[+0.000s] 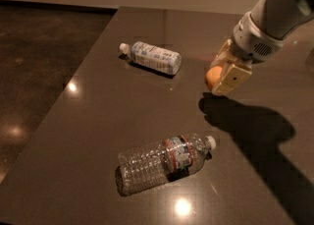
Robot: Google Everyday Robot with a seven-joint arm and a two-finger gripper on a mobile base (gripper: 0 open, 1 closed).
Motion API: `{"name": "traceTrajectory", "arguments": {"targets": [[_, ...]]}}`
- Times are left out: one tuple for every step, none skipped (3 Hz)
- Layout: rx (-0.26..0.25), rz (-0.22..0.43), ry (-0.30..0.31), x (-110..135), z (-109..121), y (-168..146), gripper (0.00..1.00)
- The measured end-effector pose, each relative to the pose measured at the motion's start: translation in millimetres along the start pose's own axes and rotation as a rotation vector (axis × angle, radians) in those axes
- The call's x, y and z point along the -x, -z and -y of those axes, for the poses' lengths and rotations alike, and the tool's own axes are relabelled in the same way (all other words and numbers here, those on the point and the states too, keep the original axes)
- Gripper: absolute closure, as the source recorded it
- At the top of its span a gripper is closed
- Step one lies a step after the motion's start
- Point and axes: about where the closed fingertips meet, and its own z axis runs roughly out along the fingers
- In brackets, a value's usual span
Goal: Pick orange
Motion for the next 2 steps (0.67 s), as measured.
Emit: {"name": "traceTrajectory", "arguments": {"targets": [[-0.021, 0.022, 0.076, 38.9, -6.9, 43.6, 1.0], [-0.022, 0.023, 0.08, 41.4, -7.1, 46.2, 1.0]]}}
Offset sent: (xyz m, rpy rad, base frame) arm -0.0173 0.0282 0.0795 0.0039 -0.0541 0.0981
